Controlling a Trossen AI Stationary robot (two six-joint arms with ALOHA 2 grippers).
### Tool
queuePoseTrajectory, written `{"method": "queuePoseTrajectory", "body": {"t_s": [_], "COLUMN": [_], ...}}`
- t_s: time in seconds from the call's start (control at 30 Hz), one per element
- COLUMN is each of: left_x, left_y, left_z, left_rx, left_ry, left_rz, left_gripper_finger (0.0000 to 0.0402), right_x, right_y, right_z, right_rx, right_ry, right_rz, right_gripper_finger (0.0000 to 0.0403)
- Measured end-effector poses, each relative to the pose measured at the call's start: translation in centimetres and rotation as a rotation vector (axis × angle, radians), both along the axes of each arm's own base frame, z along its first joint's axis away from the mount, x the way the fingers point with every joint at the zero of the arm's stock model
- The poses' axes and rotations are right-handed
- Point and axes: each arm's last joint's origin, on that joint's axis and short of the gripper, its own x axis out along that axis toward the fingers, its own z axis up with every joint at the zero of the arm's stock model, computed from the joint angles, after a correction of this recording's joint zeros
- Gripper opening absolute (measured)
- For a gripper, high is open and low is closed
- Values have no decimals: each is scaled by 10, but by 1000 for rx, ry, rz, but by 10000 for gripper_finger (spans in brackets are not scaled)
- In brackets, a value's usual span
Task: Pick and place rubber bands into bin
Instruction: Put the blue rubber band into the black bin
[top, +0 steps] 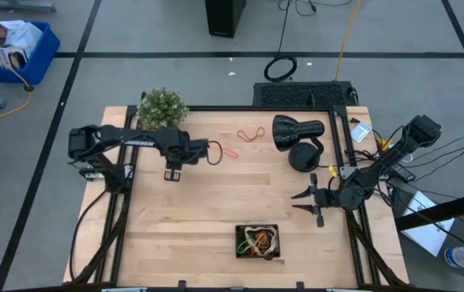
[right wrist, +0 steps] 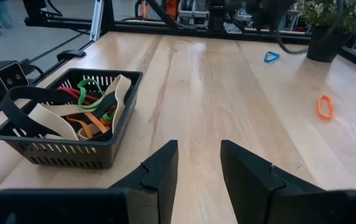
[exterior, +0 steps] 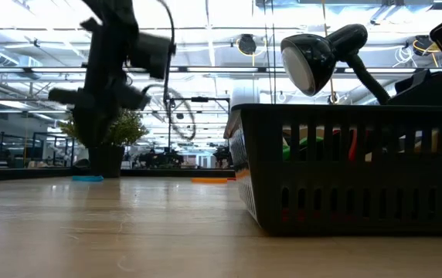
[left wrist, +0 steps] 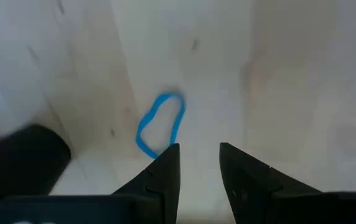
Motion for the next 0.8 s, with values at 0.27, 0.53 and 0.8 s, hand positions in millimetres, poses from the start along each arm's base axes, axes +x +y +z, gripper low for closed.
{"method": "queuePoseTrajectory", "body": {"t_s": [0.27, 0.53, 0.8], "left_x": [-15, -13, -10], "left_y": [31, 45, 47], "left_z": [-26, -27, -27], "left_rx": [11, -2, -57], "left_ry": [-9, -46, -80], "left_rz": [-75, -243, -370], "left_gripper_finger": [120, 120, 120], "right_x": [0, 2, 2], "right_y": [0, -3, -4], "right_z": [0, 0, 0], "right_rx": [-21, -25, -18], "right_ry": [-1, -1, 0], "right_rz": [4, -22, -29], "right_gripper_finger": [116, 116, 116]}}
